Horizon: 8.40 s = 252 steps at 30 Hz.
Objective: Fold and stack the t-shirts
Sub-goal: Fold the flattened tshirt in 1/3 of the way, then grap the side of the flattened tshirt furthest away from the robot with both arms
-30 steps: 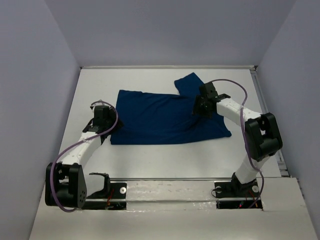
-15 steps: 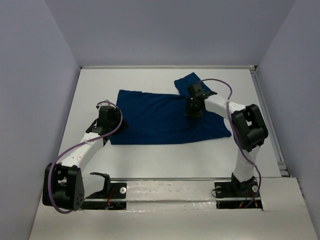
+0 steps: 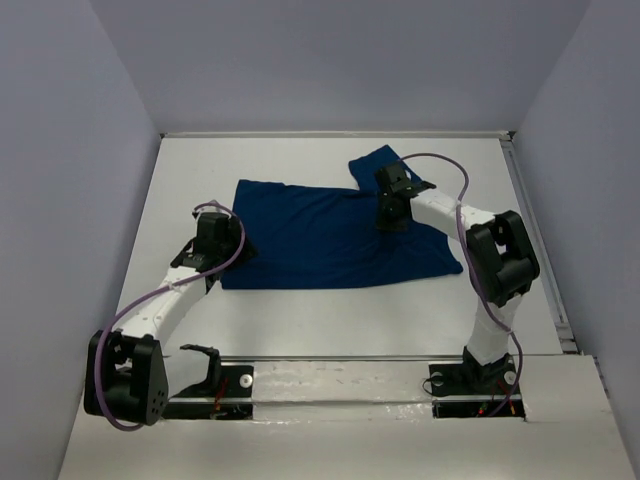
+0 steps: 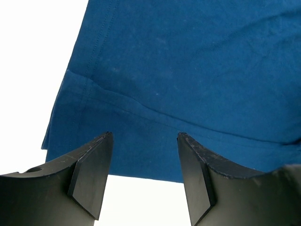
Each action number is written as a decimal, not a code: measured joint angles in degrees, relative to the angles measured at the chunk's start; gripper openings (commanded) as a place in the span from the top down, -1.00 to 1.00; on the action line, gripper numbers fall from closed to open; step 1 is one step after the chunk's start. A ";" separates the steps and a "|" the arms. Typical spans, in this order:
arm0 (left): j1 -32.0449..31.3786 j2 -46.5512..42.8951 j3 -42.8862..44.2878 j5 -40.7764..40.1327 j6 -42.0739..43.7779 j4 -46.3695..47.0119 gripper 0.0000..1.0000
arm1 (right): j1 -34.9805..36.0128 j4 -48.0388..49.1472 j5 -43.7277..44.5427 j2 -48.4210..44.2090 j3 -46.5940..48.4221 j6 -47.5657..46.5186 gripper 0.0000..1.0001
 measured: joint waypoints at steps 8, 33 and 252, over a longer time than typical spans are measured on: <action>-0.52 -0.83 0.00 0.22 -0.02 -0.26 -0.13 | 0.44 1.81 -1.14 -0.98 3.76 0.22 0.31; -13.49 3.45 4.59 5.81 -3.28 3.56 0.67 | -18.86 2.60 -6.34 -10.67 -2.86 -4.07 0.15; -14.12 15.50 -1.66 3.45 -10.21 12.13 0.28 | -2.05 14.40 -17.03 -28.35 -33.07 7.91 1.00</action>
